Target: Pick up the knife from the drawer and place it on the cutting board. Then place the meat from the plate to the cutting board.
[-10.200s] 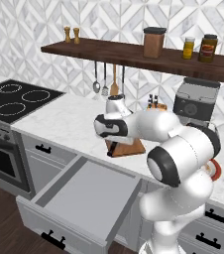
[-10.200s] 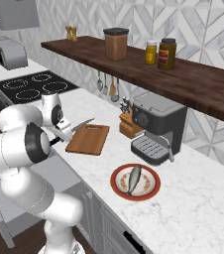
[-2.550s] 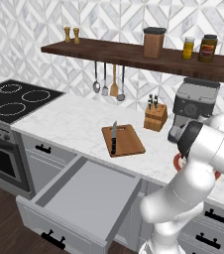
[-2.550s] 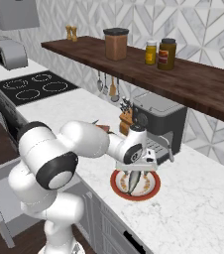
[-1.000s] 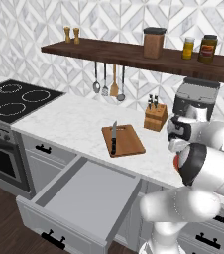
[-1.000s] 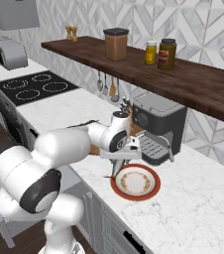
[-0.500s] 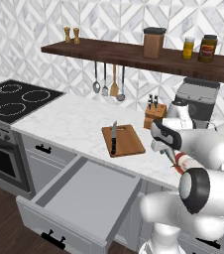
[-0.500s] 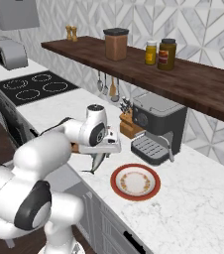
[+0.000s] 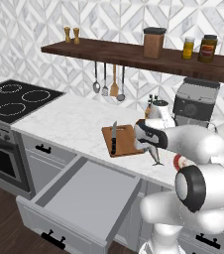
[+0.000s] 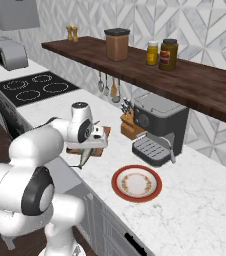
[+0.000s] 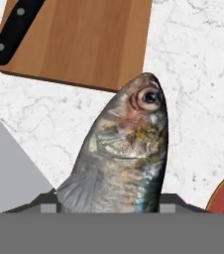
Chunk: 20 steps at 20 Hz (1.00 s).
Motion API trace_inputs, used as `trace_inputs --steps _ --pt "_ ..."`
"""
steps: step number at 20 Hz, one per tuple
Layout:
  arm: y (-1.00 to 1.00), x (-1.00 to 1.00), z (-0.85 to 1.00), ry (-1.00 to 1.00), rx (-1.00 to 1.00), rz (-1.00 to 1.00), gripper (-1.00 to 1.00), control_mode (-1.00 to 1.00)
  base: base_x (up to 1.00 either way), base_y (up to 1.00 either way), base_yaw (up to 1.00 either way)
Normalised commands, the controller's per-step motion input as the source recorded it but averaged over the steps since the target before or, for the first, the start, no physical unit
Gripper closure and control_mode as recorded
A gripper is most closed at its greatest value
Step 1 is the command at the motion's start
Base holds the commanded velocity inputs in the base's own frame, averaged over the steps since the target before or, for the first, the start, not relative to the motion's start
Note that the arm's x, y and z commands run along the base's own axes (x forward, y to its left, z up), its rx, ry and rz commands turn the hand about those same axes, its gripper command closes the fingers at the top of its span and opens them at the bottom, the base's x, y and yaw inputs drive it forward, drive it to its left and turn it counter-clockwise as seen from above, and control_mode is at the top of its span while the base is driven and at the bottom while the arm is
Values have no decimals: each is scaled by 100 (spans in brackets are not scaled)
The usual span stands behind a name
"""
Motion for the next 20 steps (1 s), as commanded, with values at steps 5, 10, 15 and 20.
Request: trace_inputs --steps 5,10,15,20 --pt "24 68 0 10 0 3 100 -100 0 0 0" --pt "14 65 0 7 0 0 100 -100 0 0 0" --pt "0 57 -5 6 0 0 100 -100 0 0 0" --pt "15 34 -30 2 0 0 100 -100 0 0 0"
